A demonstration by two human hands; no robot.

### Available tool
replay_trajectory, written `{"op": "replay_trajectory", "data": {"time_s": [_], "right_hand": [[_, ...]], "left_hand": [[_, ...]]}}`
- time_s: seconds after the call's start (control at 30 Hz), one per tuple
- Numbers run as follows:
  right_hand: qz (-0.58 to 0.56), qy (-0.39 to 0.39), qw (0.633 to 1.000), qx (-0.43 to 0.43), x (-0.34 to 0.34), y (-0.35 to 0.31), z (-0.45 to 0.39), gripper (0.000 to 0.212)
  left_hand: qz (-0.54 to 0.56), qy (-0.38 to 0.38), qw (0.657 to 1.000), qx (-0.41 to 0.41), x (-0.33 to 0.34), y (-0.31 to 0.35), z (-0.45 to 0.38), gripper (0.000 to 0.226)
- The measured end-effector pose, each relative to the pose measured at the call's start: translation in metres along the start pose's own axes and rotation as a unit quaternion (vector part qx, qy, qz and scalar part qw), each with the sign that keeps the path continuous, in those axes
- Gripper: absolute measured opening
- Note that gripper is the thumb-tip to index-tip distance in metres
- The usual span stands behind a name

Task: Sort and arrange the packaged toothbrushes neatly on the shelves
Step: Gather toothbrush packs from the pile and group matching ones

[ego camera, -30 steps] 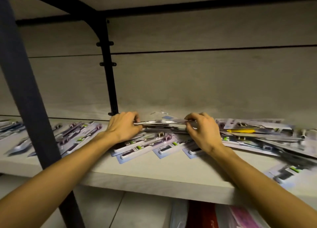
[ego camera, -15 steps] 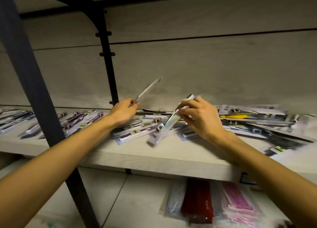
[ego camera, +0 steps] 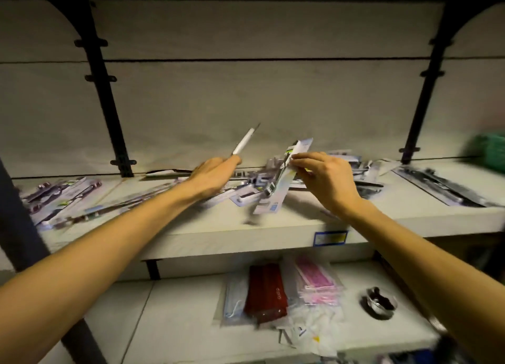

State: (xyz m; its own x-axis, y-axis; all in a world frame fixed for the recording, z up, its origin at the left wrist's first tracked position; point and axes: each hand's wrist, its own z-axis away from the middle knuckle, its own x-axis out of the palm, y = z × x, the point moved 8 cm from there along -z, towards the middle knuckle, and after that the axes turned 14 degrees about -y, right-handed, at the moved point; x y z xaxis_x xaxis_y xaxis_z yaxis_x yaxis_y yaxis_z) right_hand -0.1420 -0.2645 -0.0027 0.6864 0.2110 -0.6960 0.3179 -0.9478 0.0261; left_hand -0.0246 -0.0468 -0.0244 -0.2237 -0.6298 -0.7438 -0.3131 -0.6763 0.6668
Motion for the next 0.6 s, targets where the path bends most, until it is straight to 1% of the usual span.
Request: {"op": "replay_trajectory", "data": {"time_s": [0.07, 0.13, 0.2, 0.3, 0.37, 0.5, 0.6], "right_hand": [[0.007, 0.014, 1.000, 0.025, -0.015, 0.008, 0.014, 0.012], [0.011, 0.018, 0.999, 0.043, -0.030, 0.018, 0.030, 0.013], [0.023, 0.016, 0.998, 0.051, -0.044, 0.030, 0.048, 0.012], [0.036, 0.019, 0.997, 0.061, -0.066, 0.053, 0.073, 0.012], [0.041, 0.022, 0.996, 0.076, -0.077, 0.071, 0.085, 0.015], [0.026, 0.016, 0.994, 0.107, -0.097, 0.117, 0.102, 0.017], [0.001, 0.013, 0.986, 0.164, -0.111, 0.168, 0.116, 0.020]], "left_hand": [[0.067, -0.023, 0.997, 0.029, 0.023, 0.021, -0.002, 0.058], [0.146, -0.050, 0.986, 0.060, 0.047, 0.041, -0.004, 0.049], [0.194, -0.064, 0.976, 0.081, 0.069, 0.060, -0.005, 0.042], [0.206, -0.083, 0.968, 0.116, 0.101, 0.089, -0.001, 0.031], [0.215, -0.104, 0.963, 0.124, 0.124, 0.107, 0.001, 0.036], [0.198, -0.128, 0.962, 0.137, 0.158, 0.142, 0.000, 0.044], [0.164, -0.118, 0.967, 0.157, 0.177, 0.172, -0.010, 0.045]]}}
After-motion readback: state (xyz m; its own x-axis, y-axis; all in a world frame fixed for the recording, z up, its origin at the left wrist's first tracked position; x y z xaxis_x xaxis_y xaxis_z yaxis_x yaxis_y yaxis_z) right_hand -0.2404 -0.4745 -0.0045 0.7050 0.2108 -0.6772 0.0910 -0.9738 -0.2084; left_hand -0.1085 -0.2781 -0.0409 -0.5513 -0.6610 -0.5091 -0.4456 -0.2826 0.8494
